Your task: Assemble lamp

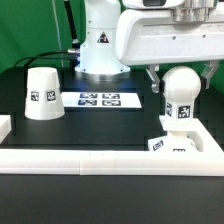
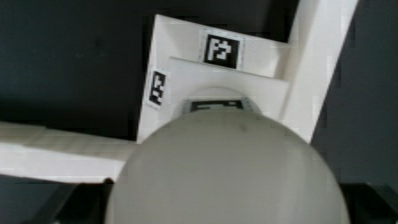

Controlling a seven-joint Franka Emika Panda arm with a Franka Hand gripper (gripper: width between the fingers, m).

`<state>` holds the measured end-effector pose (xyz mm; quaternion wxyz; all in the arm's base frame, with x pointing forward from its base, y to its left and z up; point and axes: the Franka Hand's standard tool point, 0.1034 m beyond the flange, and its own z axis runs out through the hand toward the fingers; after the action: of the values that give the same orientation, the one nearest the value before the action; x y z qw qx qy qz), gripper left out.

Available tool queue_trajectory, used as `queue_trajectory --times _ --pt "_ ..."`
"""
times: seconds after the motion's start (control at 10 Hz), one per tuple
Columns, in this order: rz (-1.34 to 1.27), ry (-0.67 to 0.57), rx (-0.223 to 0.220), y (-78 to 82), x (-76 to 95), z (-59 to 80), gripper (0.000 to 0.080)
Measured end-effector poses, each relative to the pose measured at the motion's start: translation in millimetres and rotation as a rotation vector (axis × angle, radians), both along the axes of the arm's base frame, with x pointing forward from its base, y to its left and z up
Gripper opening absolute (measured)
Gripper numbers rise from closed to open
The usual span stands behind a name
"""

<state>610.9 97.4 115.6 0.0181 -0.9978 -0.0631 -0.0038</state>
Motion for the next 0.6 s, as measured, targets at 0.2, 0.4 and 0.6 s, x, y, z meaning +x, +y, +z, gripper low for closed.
queue_trajectory --times 0.2,0.4,0.6 --pt "-0.169 0.004 0.004 0.7 -0.5 -0.1 0.058" --pt "-0.398 0.014 0.005 1.2 -1.2 -0.3 0.058" --pt "-0.561 0.025 0.015 1.4 -1.6 -0.5 0.058"
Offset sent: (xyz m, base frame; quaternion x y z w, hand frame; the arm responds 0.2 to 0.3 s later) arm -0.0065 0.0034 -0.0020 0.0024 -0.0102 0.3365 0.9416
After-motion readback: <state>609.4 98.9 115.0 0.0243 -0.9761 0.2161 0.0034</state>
